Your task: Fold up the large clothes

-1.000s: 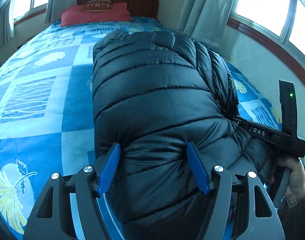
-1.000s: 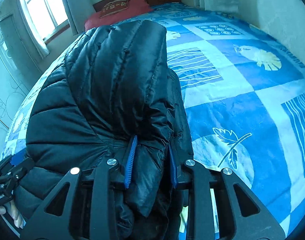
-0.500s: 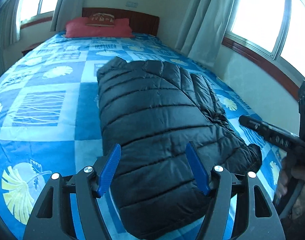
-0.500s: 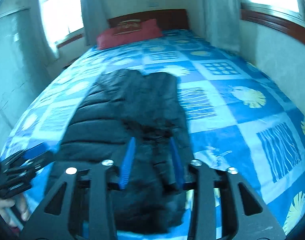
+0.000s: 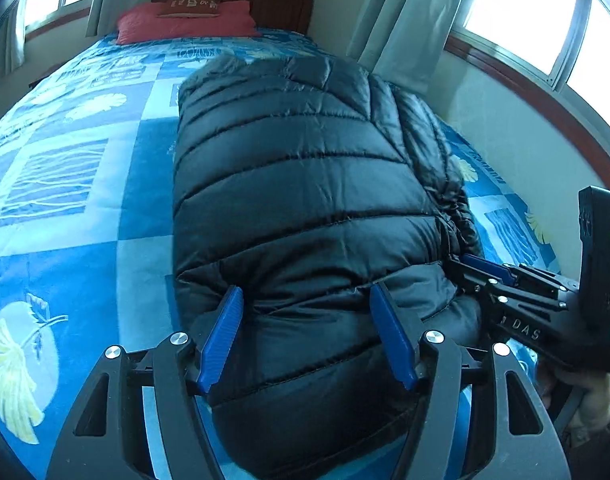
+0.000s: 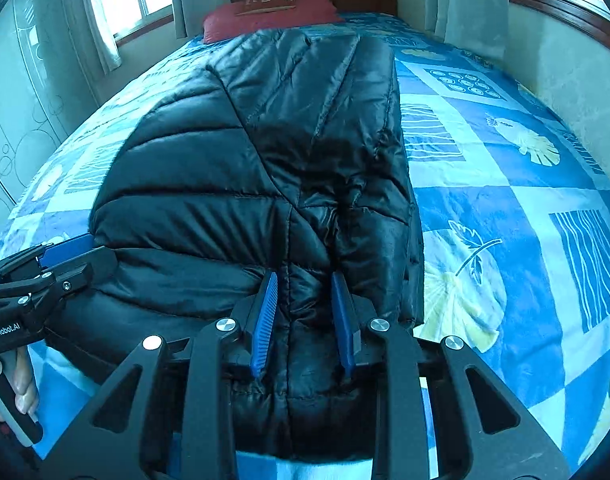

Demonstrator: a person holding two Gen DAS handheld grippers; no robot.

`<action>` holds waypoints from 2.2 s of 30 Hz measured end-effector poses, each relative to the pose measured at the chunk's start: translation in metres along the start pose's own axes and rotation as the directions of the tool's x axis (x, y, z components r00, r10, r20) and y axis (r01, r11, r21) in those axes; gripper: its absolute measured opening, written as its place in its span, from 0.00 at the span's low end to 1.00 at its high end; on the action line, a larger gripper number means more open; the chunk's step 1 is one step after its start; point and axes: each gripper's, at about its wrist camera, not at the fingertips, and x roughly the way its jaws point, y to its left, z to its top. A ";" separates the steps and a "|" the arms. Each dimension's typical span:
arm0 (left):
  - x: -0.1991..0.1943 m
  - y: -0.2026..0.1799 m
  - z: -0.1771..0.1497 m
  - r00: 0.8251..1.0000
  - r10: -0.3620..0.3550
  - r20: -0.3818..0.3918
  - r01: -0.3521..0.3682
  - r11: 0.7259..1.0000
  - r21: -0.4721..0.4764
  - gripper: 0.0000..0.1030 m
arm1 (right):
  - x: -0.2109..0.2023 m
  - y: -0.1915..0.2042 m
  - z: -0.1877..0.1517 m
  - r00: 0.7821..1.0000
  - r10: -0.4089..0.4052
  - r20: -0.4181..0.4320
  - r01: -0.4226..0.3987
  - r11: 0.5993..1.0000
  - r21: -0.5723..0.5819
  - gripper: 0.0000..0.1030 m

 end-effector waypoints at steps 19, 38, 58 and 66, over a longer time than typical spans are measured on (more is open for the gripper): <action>0.042 0.021 0.110 0.998 0.003 0.064 -0.002 1.000 -0.013 0.63 | 0.065 -0.011 0.133 0.999 0.022 0.041 -0.020 0.998 -0.054 0.34; 0.114 0.028 0.099 0.996 0.086 -0.033 -0.086 0.996 -0.004 0.65 | 0.123 -0.028 0.106 0.998 0.061 -0.001 -0.061 0.998 -0.022 0.35; 0.113 0.019 0.097 0.993 0.117 -0.014 -0.116 0.993 0.034 0.65 | 0.118 -0.025 0.102 0.998 0.043 0.050 -0.041 0.999 -0.033 0.35; 0.084 0.018 0.097 0.993 0.119 0.007 -0.120 0.992 0.037 0.65 | 0.084 -0.016 0.098 0.997 0.003 0.074 0.003 0.997 -0.074 0.44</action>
